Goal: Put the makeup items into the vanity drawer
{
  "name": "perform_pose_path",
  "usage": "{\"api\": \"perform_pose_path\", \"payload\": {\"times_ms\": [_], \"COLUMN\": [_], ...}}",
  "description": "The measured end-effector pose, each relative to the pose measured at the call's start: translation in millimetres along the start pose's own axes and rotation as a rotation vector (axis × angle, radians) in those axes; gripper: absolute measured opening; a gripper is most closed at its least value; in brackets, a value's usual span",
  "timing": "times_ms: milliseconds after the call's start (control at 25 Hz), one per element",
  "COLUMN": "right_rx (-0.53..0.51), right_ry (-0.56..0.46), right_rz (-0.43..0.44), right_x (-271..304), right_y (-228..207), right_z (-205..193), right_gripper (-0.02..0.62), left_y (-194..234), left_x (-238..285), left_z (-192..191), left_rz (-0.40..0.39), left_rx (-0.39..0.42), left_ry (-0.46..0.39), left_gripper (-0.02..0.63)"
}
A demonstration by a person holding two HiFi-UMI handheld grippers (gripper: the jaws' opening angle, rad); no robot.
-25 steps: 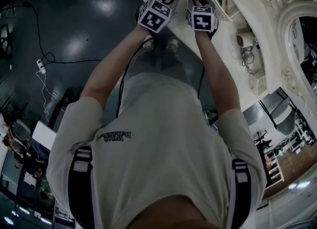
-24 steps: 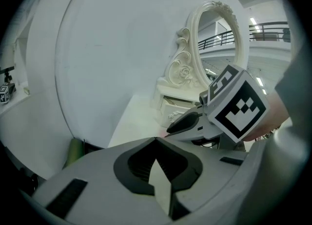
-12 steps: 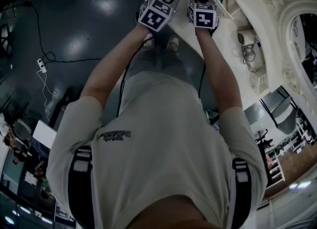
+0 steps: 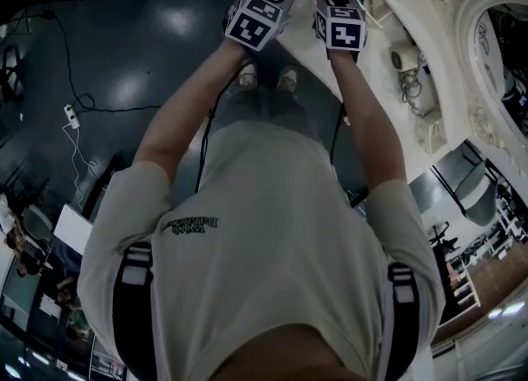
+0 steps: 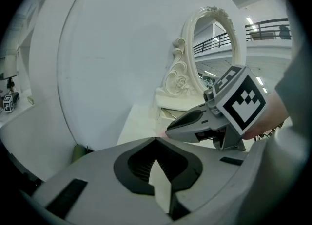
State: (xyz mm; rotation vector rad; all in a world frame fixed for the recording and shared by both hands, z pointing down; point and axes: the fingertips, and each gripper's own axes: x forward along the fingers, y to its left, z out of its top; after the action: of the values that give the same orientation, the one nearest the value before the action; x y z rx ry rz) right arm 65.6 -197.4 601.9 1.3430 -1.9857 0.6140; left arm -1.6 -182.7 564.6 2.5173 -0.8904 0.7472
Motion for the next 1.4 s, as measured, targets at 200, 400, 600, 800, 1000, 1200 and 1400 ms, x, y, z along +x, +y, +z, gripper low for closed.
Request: {"api": "perform_pose_path", "payload": {"times_ms": [200, 400, 600, 800, 1000, 1200, 1400], "right_rx": [-0.063, -0.114, -0.154, -0.169, -0.185, -0.193, -0.206], "right_ry": [-0.142, -0.298, -0.444, -0.570, -0.683, -0.766, -0.822], "right_rz": [-0.003, 0.003, 0.020, 0.039, 0.057, 0.070, 0.076], "right_x": [-49, -113, -180, -243, -301, -347, -382], "right_y": [10, 26, 43, 56, 66, 70, 78], "right_z": [51, 105, 149, 177, 197, 203, 199], "right_gripper": [0.049, 0.049, 0.049, 0.049, 0.049, 0.049, 0.049], "left_y": [-3, -9, -20, -37, -56, -75, -93], "left_x": [-29, -75, -124, -172, -215, -250, -273], "left_z": [36, 80, 124, 164, 199, 221, 227], "left_rz": [0.048, 0.082, 0.111, 0.134, 0.168, 0.186, 0.198], "left_rx": [0.066, 0.099, 0.144, 0.203, 0.256, 0.285, 0.315], "left_ry": [-0.075, -0.163, -0.270, -0.370, -0.471, -0.554, -0.601], "left_gripper": [0.014, 0.014, 0.014, 0.014, 0.014, 0.014, 0.014]}}
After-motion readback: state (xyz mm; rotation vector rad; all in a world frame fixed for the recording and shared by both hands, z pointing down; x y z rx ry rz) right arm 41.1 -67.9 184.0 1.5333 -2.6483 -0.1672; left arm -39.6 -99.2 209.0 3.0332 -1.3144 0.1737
